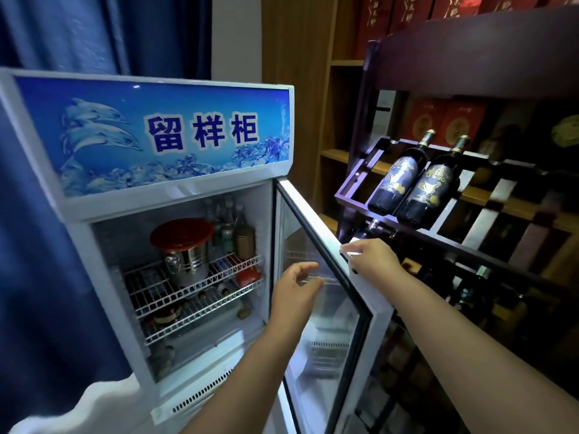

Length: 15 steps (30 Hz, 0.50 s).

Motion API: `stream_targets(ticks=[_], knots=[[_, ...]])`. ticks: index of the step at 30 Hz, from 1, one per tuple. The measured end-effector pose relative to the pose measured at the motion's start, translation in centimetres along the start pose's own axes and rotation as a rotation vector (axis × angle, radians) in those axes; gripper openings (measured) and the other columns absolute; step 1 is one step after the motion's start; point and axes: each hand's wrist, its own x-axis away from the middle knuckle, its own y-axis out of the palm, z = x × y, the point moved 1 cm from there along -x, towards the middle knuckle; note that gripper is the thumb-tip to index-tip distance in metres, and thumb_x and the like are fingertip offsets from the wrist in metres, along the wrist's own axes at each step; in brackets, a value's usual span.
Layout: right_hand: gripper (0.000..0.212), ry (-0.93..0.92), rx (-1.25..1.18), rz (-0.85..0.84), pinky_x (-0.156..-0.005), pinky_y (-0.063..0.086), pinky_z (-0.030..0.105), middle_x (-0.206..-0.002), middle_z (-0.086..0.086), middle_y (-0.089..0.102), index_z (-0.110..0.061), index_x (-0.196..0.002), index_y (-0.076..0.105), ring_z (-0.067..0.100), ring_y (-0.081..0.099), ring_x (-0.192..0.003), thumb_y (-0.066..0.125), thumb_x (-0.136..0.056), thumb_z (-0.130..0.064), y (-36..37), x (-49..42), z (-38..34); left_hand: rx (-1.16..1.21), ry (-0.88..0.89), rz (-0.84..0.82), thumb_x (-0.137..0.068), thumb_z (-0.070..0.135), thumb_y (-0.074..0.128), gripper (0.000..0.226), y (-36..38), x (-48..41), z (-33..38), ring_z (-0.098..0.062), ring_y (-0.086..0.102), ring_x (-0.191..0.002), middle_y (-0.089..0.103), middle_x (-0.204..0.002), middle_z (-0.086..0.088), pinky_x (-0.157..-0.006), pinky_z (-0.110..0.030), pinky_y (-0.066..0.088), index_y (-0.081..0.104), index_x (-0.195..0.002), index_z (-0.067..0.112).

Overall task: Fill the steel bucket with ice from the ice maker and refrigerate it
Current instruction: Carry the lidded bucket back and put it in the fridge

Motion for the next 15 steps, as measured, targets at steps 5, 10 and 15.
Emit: stream_targets(ticks=[5, 10, 15], knots=[[0.034, -0.057, -0.149, -0.105, -0.058, 0.046, 0.024, -0.091, -0.006, 0.069, -0.027, -0.11, 0.071, 0.008, 0.058, -0.067, 0.069, -0.079, -0.014, 2.2, 1.2, -2.0, -0.033, -0.018, 0.006, -0.083, 0.014, 0.066, 0.022, -2.2, 0.5, 0.3, -0.003, 0.058, -0.094, 0.063, -0.1, 0.011, -0.078, -0.019, 0.047, 0.063, -0.101, 0.027], [0.037, -0.091, -0.174, -0.128, -0.077, 0.049, 0.025, -0.117, -0.004, 0.065, -0.027, -0.114, 0.068, 0.012, 0.06, -0.097, 0.075, -0.078, -0.024, 5.6, 1.8, -5.2, -0.093, -0.051, -0.009, -0.08, 0.018, 0.068, 0.032, -6.0, 0.4, 0.7, 0.0, 0.054, -0.101, 0.058, -0.11, 0.012, -0.074, -0.016, 0.045, 0.059, -0.107, 0.033], [0.037, -0.14, -0.194, -0.138, -0.058, 0.039, 0.015, -0.118, -0.002, 0.065, -0.023, -0.112, 0.069, 0.008, 0.056, -0.088, 0.078, -0.076, -0.029, 10.0, 1.7, -9.5, -0.198, -0.101, 0.016, -0.072, 0.021, 0.072, 0.036, -12.4, 0.4, 1.0, -0.016, 0.06, -0.106, 0.064, -0.115, 0.004, -0.092, -0.041, 0.051, 0.061, -0.102, 0.036]])
